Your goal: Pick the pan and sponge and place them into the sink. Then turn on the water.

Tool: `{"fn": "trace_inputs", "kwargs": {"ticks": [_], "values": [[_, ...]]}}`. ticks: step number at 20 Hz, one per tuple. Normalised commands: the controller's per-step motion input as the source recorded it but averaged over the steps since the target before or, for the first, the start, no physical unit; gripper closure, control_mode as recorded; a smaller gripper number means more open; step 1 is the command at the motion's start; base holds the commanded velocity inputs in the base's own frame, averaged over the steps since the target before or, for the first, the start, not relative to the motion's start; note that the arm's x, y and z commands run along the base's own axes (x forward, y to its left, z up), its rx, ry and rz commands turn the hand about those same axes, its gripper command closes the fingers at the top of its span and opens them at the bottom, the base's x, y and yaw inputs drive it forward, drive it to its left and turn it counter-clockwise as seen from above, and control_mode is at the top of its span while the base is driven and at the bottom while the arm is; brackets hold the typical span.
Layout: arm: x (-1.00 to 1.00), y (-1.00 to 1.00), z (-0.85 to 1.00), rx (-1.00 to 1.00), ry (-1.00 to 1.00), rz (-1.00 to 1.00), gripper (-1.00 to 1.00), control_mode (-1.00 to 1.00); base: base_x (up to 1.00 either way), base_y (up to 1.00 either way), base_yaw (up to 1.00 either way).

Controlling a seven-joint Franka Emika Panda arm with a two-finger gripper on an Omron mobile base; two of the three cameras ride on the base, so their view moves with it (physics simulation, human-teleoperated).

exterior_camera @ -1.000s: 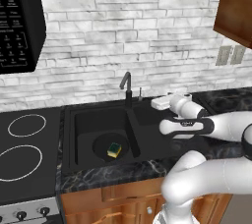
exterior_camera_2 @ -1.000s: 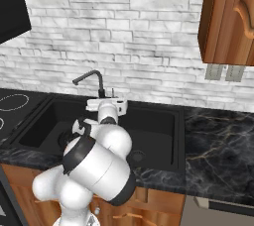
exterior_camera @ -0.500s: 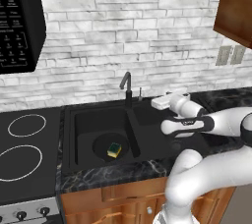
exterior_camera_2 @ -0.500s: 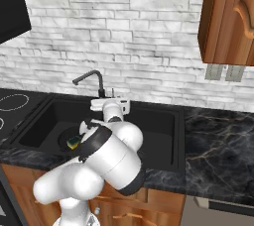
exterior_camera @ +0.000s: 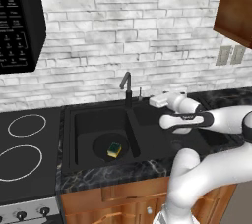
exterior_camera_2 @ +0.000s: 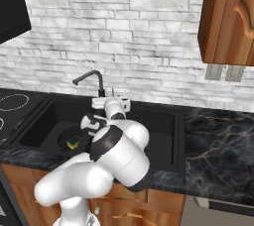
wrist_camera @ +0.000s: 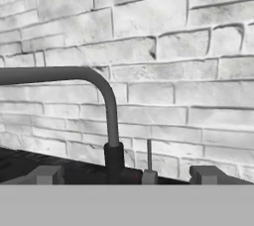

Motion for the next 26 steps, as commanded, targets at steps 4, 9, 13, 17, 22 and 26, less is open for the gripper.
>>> {"fn": "trace_inputs", "kwargs": {"ticks": [4, 9, 13, 17, 22, 26], "values": [[0.09, 0.11, 0.00, 0.01, 0.03, 0.03, -1.00, -1.00, 0.00, 0.00, 0.00], [0.15, 0.14, -0.06, 0.00, 0.01, 0.01, -1.00, -1.00, 0.00, 0.00, 0.00], [0.24, 0.08, -0.12, -0.03, -0.01, -0.02, -1.00, -1.00, 0.00, 0.00, 0.00], [0.21, 0.05, -0.12, -0.03, -0.03, -0.03, -1.00, -1.00, 0.00, 0.00, 0.00], [0.16, 0.15, -0.19, -0.02, -0.03, -0.04, -1.00, -1.00, 0.00, 0.00, 0.00], [0.17, 0.13, -0.20, -0.01, -0.04, -0.03, -1.00, -1.00, 0.00, 0.00, 0.00]]}}
